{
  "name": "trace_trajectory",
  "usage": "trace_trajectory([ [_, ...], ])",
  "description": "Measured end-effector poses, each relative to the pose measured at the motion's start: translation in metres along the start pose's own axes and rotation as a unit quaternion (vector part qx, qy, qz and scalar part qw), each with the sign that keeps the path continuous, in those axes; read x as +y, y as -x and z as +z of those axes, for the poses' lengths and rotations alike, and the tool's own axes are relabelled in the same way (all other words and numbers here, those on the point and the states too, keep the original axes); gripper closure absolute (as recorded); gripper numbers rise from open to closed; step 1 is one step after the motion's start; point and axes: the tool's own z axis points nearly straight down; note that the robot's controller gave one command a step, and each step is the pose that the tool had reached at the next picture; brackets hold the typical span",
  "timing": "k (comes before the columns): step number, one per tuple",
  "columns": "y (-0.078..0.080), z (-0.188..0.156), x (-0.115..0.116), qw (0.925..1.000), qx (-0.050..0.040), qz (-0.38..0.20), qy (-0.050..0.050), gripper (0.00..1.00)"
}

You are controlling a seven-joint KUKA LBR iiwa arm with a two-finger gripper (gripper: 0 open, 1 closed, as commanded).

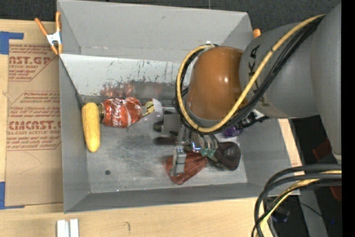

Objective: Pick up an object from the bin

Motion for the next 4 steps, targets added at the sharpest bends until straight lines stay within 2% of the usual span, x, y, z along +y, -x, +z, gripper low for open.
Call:
trace_trajectory([
  [1, 0.002, -0.004, 0.000, 1.0000, -0.0035, 0.001, 0.000, 0.00],
  [2, 0.021, 0.022, -0.033, 0.9999, -0.0052, 0.012, 0.001, 0.00],
  [3, 0.049, 0.064, -0.067, 0.9973, -0.0058, -0.073, 0.000, 1.00],
  [4, 0.049, 0.064, -0.067, 0.9973, -0.0058, -0.073, 0.000, 1.00],
])
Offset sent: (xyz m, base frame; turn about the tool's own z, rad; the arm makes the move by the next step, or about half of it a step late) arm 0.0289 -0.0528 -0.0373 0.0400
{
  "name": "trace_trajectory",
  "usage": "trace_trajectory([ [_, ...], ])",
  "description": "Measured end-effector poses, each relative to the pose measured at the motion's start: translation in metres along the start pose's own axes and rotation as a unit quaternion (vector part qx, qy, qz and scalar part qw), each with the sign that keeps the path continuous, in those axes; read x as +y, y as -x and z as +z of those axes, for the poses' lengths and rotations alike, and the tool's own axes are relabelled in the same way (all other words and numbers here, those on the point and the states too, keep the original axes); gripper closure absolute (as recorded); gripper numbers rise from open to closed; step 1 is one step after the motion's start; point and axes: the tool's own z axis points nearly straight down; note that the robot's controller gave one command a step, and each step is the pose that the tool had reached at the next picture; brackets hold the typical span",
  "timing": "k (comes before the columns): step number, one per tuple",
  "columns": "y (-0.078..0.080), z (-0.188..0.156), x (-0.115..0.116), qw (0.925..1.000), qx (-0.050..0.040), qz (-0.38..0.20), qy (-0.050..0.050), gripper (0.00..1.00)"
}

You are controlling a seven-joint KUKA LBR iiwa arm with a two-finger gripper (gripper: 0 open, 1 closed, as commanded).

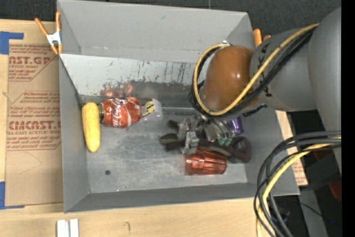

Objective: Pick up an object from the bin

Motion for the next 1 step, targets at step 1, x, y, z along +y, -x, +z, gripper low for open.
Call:
trace_trajectory([
  [1, -0.0267, -0.2106, -0.0236, 0.9998, 0.0027, -0.020, 0.000, 1.00],
])
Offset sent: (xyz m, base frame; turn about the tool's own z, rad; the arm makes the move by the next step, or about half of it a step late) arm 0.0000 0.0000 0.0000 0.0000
